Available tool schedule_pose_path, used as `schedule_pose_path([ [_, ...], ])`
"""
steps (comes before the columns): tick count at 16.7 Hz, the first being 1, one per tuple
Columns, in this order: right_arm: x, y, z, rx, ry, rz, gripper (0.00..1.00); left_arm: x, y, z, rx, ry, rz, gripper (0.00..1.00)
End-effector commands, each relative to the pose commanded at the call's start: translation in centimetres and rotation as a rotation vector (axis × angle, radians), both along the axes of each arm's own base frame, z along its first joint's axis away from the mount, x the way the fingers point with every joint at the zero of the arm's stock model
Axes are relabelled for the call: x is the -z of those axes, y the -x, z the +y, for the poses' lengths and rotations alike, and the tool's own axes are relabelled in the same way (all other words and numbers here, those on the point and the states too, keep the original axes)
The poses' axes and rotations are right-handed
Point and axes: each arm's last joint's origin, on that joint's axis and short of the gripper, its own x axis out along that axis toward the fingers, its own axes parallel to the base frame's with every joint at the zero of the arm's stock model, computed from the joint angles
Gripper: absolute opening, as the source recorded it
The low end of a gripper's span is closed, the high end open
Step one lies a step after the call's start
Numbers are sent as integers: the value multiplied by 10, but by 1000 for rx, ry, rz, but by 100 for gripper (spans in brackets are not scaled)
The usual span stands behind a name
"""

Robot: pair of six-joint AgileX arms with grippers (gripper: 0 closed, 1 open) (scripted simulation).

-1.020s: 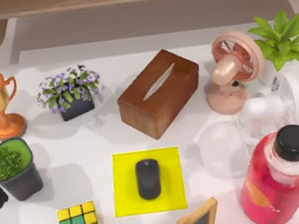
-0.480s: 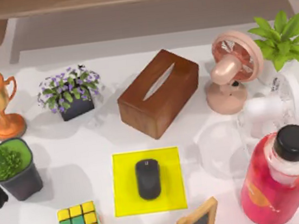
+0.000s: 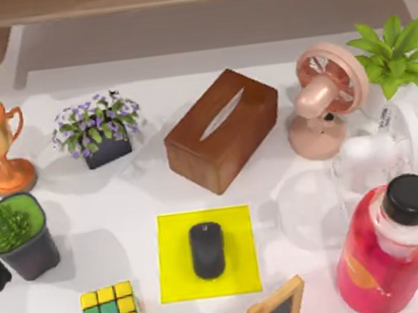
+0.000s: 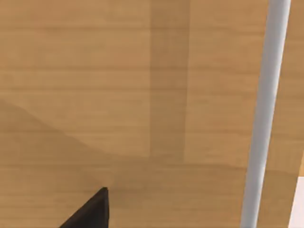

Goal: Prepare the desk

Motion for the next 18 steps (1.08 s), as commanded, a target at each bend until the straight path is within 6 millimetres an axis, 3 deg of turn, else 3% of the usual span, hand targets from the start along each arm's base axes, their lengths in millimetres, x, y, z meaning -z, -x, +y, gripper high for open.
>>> schedule_pose_path([
  [3,0,0,0,0,0,0,100,0,0,0,0,0,0,100],
  [16,0,0,0,0,0,0,2,0,0,0,0,0,0,100],
  [18,0,0,0,0,0,0,0,0,0,0,0,0,0,100],
])
